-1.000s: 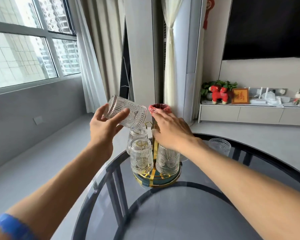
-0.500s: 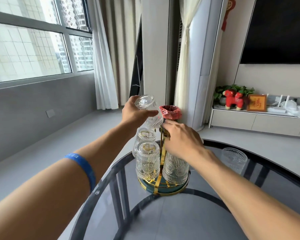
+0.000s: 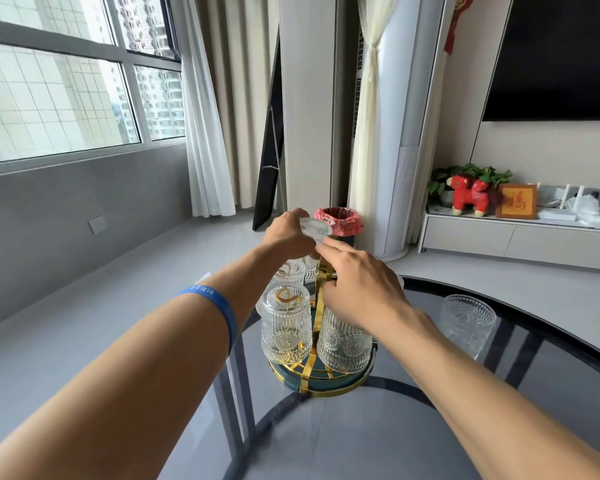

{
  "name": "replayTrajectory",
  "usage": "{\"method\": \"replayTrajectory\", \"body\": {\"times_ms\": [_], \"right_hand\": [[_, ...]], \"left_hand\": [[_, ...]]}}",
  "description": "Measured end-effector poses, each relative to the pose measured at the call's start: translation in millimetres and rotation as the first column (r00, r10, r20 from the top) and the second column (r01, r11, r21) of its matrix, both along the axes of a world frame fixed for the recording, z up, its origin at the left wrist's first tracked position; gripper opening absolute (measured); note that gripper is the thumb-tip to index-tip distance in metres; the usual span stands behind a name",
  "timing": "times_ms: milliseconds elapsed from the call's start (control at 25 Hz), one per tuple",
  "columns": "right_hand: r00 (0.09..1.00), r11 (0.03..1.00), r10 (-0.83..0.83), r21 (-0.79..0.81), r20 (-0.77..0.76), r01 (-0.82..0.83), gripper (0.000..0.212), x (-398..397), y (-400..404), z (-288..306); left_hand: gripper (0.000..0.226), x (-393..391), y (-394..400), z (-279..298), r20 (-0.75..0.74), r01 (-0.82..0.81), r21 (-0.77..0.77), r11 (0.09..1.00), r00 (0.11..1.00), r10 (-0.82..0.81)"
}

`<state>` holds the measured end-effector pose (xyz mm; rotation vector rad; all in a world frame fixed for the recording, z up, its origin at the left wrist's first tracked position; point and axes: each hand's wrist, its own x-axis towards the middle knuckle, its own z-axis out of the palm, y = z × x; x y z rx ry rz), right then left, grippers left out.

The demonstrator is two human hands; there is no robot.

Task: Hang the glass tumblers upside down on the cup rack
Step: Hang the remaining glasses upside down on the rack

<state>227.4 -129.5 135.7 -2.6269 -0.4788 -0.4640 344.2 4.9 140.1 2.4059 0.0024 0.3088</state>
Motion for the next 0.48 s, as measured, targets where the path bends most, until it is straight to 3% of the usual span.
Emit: {"method": "replayTrajectory", "body": {"times_ms": [200,320,480], "right_hand": [[1.0,0.999,-0.021,-0.045,-0.009,0.021,0.068,0.8,-0.4,-2.7],[0.999,0.999,-0.029,-0.043,-0.027,0.028,0.069,0.5,-0.3,-5.0],[0.999,0.996,-0.021,-0.084,-0.033,0.018,0.072,3.7,0.1,-8.6]], "left_hand": [[0.058,2.6,11.3,-16.4,-0.116,0.032,0.026,0.999,0.993,-0.029],[0.066,0.0,13.8,-15.7,-0.158,0.084,0.091,0.992,0.985,-0.069],[0.067,-22.3,19.2,-13.5,-0.062,0.046,0.038,0.998,0.997,-0.043]]}}
